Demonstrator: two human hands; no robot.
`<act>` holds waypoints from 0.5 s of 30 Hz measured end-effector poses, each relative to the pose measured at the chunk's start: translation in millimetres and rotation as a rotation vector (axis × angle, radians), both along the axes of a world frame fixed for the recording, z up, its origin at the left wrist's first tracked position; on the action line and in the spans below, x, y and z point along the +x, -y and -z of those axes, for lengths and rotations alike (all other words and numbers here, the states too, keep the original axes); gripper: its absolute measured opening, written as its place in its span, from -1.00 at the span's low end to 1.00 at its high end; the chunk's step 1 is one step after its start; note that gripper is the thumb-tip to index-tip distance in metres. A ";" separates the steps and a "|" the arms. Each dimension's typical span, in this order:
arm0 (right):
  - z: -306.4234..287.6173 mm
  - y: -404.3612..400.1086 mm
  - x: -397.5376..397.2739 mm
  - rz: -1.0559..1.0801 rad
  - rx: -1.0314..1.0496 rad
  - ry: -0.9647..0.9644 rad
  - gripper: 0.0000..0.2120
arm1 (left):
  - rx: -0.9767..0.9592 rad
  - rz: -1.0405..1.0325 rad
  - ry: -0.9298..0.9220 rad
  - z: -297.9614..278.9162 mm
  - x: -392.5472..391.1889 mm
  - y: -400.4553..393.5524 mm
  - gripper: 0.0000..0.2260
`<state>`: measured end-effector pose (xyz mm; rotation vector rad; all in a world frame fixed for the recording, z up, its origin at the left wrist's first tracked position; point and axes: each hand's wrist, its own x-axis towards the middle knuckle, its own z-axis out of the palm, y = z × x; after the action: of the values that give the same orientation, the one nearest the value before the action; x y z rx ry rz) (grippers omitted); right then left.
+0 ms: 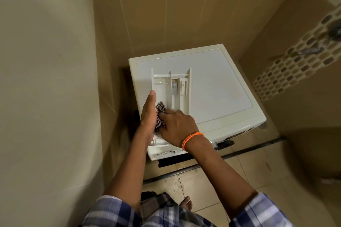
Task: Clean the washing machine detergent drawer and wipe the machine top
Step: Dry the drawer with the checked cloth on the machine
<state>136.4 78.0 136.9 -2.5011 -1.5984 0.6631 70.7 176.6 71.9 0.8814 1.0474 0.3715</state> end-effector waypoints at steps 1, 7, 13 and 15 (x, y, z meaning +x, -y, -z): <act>-2.4 2.0 6.6 0.021 -0.019 -0.108 -0.73 | -0.028 0.028 0.005 -7.4 0.4 2.1 0.07; -23.9 17.6 46.8 0.200 0.076 -0.554 -0.42 | -0.163 0.075 0.113 -11.3 1.1 -7.2 -0.05; -13.1 -7.8 27.6 0.220 0.617 0.129 -0.43 | -0.076 0.061 0.144 -24.1 1.3 4.3 -0.33; 7.9 -12.7 13.4 0.114 0.447 0.355 -0.44 | -0.085 0.064 0.186 -29.4 3.0 4.5 -0.39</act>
<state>149.8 90.7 129.0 -2.4236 -1.4756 -0.1545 73.7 172.1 101.3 0.7869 0.8552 0.3459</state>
